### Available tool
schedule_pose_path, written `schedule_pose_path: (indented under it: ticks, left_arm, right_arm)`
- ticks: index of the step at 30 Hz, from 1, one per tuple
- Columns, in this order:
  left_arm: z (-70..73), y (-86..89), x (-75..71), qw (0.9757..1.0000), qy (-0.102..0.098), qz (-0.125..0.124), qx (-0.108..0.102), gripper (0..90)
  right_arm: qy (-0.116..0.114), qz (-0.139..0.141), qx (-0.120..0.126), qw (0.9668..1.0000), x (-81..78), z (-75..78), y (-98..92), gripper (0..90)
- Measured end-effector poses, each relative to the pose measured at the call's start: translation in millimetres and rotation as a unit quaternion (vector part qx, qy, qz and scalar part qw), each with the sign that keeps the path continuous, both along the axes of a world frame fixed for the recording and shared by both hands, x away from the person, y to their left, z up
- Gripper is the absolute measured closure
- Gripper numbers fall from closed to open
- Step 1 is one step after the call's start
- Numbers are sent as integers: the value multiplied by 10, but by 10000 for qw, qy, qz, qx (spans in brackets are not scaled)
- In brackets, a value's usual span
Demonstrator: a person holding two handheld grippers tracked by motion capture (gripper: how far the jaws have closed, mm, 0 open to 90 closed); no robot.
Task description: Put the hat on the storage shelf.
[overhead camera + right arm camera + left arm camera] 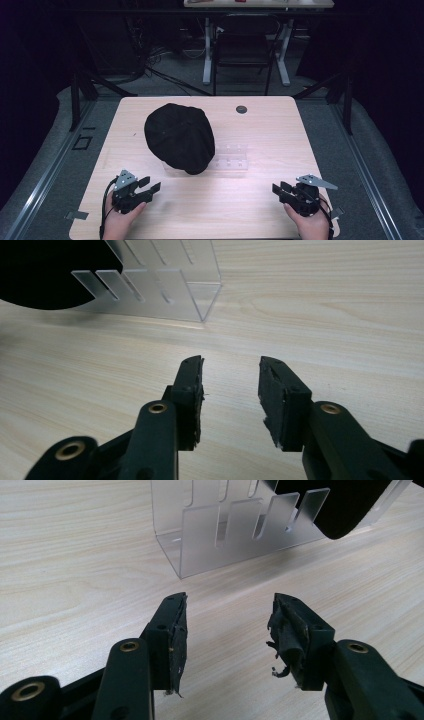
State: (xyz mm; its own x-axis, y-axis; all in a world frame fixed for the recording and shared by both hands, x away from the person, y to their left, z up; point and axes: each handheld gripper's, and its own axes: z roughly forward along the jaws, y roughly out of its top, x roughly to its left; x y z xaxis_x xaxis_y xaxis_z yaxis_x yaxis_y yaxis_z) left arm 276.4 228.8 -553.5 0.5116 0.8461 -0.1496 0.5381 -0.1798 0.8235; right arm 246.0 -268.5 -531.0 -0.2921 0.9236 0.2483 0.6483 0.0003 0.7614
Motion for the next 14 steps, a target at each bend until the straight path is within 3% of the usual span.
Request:
schedule_pose_path:
  ticks: [7,14]
  left_arm:
    - [2,-38,-8,9999,-26,-106,62,490]
    - [-15,-80,-6,9999,-46,-144,66,484]
  right_arm:
    - [-170,-138,-102,9997,-43,-157,-40,590]
    - [-217,-176,190,9994,-13,-213,-109,560]
